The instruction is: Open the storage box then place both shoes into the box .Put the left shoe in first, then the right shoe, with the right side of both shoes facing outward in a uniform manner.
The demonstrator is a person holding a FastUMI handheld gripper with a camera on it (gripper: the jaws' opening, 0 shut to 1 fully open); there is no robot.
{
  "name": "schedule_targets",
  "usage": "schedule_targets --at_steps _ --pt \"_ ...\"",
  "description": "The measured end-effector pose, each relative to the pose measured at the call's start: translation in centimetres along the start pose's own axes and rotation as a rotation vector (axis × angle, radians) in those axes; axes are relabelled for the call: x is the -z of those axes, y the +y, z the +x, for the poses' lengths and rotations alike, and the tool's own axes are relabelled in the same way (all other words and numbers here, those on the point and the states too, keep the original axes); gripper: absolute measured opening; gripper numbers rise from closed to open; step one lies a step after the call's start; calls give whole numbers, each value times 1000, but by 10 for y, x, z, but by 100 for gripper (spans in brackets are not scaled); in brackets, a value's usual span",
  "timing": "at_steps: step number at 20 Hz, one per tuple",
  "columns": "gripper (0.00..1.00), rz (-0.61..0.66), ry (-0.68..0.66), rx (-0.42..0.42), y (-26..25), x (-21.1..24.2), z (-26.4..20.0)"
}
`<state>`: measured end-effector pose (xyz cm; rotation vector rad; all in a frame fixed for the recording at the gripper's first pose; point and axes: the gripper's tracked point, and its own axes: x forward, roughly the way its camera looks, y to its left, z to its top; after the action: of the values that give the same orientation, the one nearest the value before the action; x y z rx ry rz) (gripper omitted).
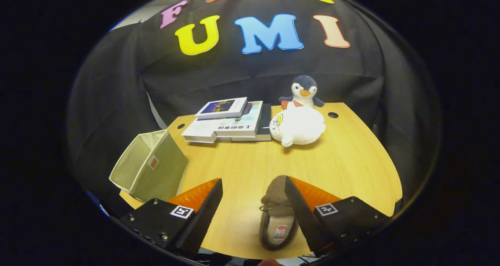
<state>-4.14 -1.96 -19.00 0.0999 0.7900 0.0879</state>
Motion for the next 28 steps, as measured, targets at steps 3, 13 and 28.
schedule_targets --at_steps 3,13,28 --pt "98 -24 38 44 -31 28 0" --pt "97 -67 199 119 -83 100 21" --pt "15 91 340 159 -91 124 60"
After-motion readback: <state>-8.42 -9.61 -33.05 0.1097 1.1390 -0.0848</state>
